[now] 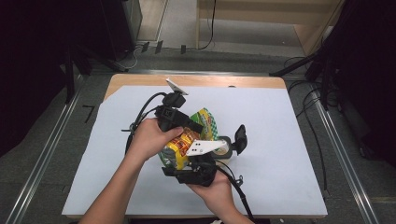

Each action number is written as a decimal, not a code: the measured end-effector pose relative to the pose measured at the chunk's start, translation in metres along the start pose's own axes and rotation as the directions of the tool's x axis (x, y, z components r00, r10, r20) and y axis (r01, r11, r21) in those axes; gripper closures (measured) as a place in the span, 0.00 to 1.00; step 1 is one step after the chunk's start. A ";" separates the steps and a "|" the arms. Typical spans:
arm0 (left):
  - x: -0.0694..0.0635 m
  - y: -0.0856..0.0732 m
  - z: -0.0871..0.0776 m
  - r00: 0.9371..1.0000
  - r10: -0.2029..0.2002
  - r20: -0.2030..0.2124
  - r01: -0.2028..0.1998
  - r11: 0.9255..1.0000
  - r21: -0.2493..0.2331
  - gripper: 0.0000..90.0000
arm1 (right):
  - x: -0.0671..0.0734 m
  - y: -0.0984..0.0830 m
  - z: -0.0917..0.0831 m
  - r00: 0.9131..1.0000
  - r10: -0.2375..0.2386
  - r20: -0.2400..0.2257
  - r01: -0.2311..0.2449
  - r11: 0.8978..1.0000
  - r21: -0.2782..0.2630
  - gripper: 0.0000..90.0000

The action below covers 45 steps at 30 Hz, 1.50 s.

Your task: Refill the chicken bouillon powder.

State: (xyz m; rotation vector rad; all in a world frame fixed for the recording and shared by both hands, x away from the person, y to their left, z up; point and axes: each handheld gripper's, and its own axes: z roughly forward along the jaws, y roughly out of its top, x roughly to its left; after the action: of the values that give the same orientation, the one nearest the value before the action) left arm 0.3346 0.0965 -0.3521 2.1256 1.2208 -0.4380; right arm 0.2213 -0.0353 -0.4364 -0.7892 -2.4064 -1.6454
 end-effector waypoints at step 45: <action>-0.005 0.001 0.001 1.000 0.006 -0.014 -0.006 1.000 -0.002 0.91 | -0.001 -0.001 -0.004 0.999 0.032 -0.015 -0.032 0.999 -0.013 0.72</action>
State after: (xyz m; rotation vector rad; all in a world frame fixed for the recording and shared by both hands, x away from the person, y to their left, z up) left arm 0.3333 0.0923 -0.3495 2.1334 1.2217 -0.4204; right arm 0.2207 -0.0388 -0.4360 -0.8100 -2.3632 -1.6506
